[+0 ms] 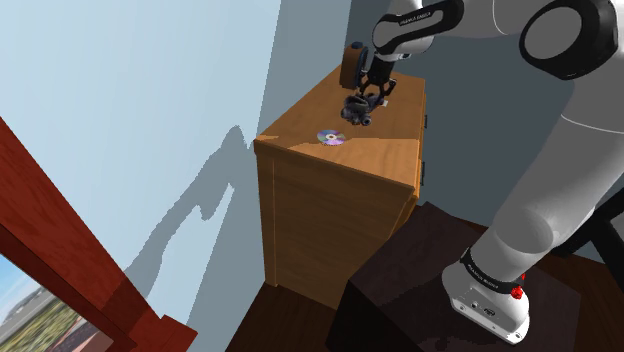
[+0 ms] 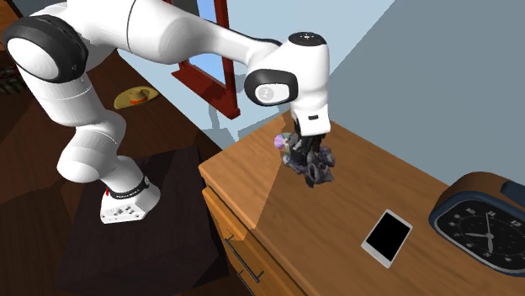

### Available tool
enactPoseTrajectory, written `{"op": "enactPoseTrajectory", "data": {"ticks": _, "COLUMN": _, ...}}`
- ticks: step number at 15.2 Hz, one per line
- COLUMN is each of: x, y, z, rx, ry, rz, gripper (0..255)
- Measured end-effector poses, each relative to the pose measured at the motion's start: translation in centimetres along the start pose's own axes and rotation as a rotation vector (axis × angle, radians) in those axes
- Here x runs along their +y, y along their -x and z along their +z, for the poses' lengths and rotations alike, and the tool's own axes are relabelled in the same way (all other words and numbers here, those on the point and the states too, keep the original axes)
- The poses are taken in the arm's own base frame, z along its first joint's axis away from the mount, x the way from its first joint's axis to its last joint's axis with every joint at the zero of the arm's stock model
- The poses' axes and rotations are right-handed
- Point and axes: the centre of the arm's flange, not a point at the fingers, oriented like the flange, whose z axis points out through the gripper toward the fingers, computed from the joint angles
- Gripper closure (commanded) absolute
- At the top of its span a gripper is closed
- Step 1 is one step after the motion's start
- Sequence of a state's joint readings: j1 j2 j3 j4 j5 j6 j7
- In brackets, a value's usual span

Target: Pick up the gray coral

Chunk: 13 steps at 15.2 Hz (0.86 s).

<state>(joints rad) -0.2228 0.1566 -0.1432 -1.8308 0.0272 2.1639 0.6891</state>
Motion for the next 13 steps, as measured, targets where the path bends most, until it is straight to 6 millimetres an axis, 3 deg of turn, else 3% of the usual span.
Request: {"op": "enactPoseTrajectory", "data": {"ticks": 13, "x": -0.7, "y": -0.9, "z": -6.6, "rx": 0.0, "ry": 0.0, "rz": 0.0, "gripper": 255}}
